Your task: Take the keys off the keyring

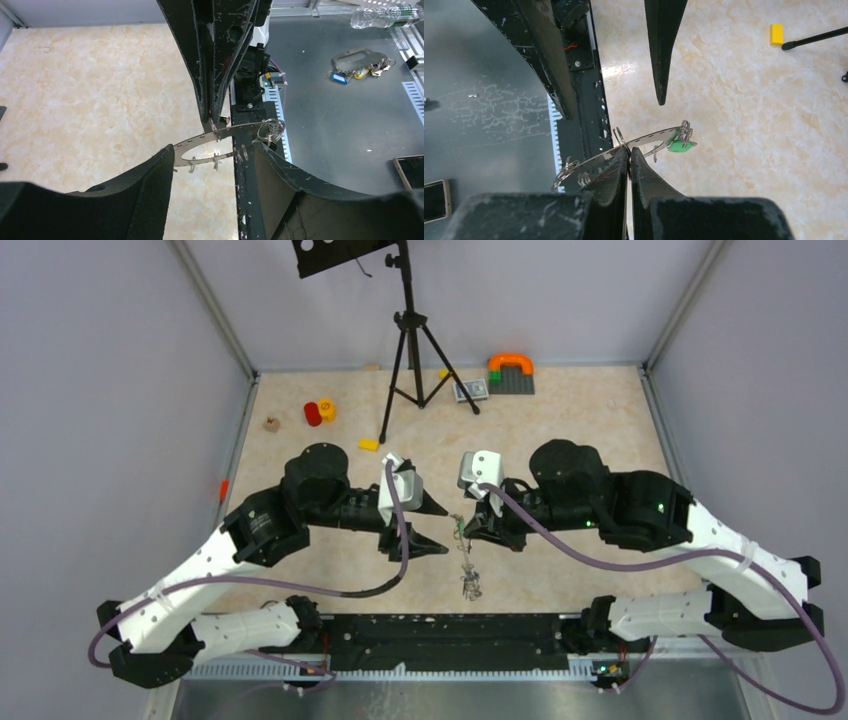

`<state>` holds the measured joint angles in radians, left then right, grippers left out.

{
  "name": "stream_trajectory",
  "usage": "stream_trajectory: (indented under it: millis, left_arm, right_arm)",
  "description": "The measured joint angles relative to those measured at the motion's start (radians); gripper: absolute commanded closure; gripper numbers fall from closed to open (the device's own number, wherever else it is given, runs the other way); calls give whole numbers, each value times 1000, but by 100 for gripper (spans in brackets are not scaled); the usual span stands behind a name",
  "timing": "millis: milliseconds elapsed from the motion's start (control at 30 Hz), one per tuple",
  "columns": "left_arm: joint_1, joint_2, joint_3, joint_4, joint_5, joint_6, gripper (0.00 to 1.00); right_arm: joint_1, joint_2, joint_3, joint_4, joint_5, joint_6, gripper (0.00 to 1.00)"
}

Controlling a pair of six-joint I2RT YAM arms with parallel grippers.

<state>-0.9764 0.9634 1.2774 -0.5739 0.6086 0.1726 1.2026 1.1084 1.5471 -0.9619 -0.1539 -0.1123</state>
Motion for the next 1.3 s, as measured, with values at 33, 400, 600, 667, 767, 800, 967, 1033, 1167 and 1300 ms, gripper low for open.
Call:
stream_trajectory:
  millis: [33, 400, 600, 667, 767, 800, 967, 1033, 1167, 1300]
  left_arm:
    - [0, -2, -5, 6, 0, -4, 39]
    - [0, 11, -22, 70, 12, -45, 52]
    - [0, 32, -22, 74, 47, -51, 57]
    - [0, 37, -22, 74, 53, -52, 57]
    - [0, 45, -22, 74, 57, -55, 60]
    - [0, 47, -22, 74, 58, -56, 63]
    - [0, 56, -22, 74, 57, -60, 85]
    - [1, 60, -22, 73, 56, -60, 96]
    - [1, 63, -22, 67, 57, -60, 100]
    - [1, 67, -19, 53, 58, -55, 100]
  right_arm:
    - [0, 0, 0, 0, 0, 0, 100]
    - [0, 14, 0, 9, -5, 0, 100]
    - [0, 15, -1, 26, -5, 0, 100]
    - [0, 15, -1, 33, -5, 0, 100]
    - [0, 15, -1, 38, -5, 0, 100]
    - [0, 15, -1, 39, -5, 0, 100]
    - [0, 14, -3, 40, -14, 1, 100]
    - [0, 14, -3, 35, -21, 1, 100]
    - [0, 10, -10, 34, -23, 1, 100]
    - [0, 10, -16, 35, -24, 0, 100]
